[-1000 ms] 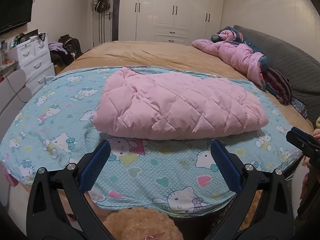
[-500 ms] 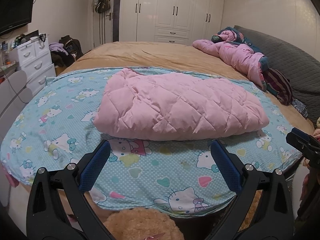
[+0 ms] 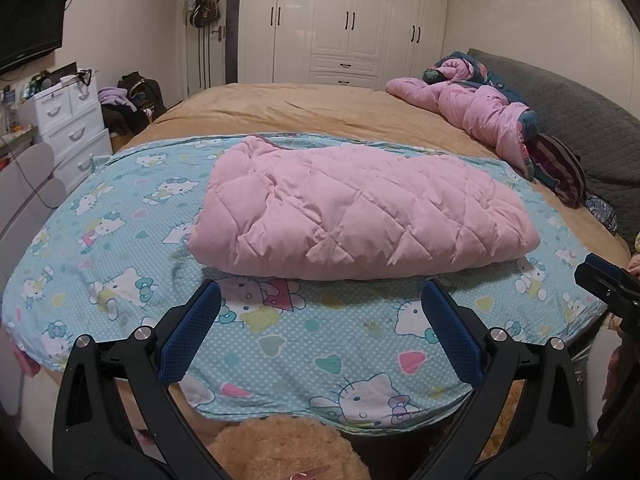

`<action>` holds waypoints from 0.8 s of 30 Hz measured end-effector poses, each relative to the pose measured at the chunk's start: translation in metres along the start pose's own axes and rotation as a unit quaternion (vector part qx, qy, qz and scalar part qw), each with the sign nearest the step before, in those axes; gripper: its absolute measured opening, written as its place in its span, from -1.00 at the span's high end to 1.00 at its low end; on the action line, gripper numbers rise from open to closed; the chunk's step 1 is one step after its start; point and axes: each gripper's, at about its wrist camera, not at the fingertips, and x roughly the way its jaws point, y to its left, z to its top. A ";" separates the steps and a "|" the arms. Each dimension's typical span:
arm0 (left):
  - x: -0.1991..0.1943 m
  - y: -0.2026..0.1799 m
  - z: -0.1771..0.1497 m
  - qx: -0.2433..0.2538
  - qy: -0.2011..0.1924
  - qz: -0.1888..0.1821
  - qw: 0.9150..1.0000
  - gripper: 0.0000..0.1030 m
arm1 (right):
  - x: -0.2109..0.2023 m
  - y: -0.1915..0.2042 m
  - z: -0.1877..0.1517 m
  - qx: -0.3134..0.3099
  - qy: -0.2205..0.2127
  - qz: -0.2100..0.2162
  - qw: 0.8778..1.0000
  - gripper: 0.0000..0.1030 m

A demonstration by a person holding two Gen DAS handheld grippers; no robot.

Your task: Fold large clothes

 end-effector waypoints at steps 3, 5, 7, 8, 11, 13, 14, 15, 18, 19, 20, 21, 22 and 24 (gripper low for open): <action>-0.001 0.000 0.001 0.002 0.000 0.001 1.000 -0.82 | 0.000 0.000 0.000 0.000 0.001 0.000 1.000 -0.92; -0.001 0.000 0.001 0.002 0.000 0.000 1.000 -0.82 | 0.000 0.001 0.000 0.000 0.000 0.000 1.000 -0.92; 0.000 0.000 0.000 0.001 0.000 0.000 1.000 -0.82 | 0.000 0.000 -0.001 -0.002 0.000 -0.001 1.000 -0.92; 0.000 0.000 0.000 0.002 0.000 0.000 1.000 -0.82 | 0.000 0.000 -0.001 -0.001 0.000 -0.001 1.000 -0.92; 0.000 0.000 0.000 0.001 0.001 0.001 1.000 -0.82 | 0.000 0.000 -0.001 -0.001 0.001 -0.001 1.000 -0.92; 0.000 0.000 0.000 0.001 0.001 0.000 1.000 -0.82 | 0.001 0.000 -0.001 -0.001 0.002 0.000 1.000 -0.92; 0.000 0.000 0.000 0.001 0.002 0.001 1.000 -0.82 | 0.001 -0.001 -0.002 -0.001 0.002 -0.001 1.000 -0.92; 0.000 0.000 0.000 0.001 0.001 0.002 1.000 -0.82 | 0.001 -0.001 -0.003 -0.002 0.002 -0.001 1.000 -0.92; -0.001 0.000 0.000 0.002 0.000 0.002 1.000 -0.82 | 0.001 -0.001 -0.004 -0.002 0.002 -0.001 1.000 -0.92; 0.000 0.000 0.000 0.002 0.000 0.000 1.000 -0.82 | 0.001 -0.001 -0.003 -0.002 0.003 -0.002 1.000 -0.92; 0.000 0.000 0.000 0.002 0.001 0.000 1.000 -0.82 | 0.001 -0.001 -0.004 -0.001 0.003 -0.002 1.000 -0.92; 0.000 0.001 0.000 0.001 0.002 0.001 1.000 -0.82 | 0.001 -0.001 -0.004 -0.002 0.003 -0.001 1.000 -0.92; 0.001 0.001 -0.001 0.001 0.002 0.002 1.000 -0.82 | 0.001 -0.001 -0.004 -0.002 0.003 -0.002 1.000 -0.92; 0.001 0.003 0.000 0.000 0.002 0.001 1.000 -0.82 | 0.000 -0.002 -0.005 -0.002 0.003 -0.002 1.000 -0.92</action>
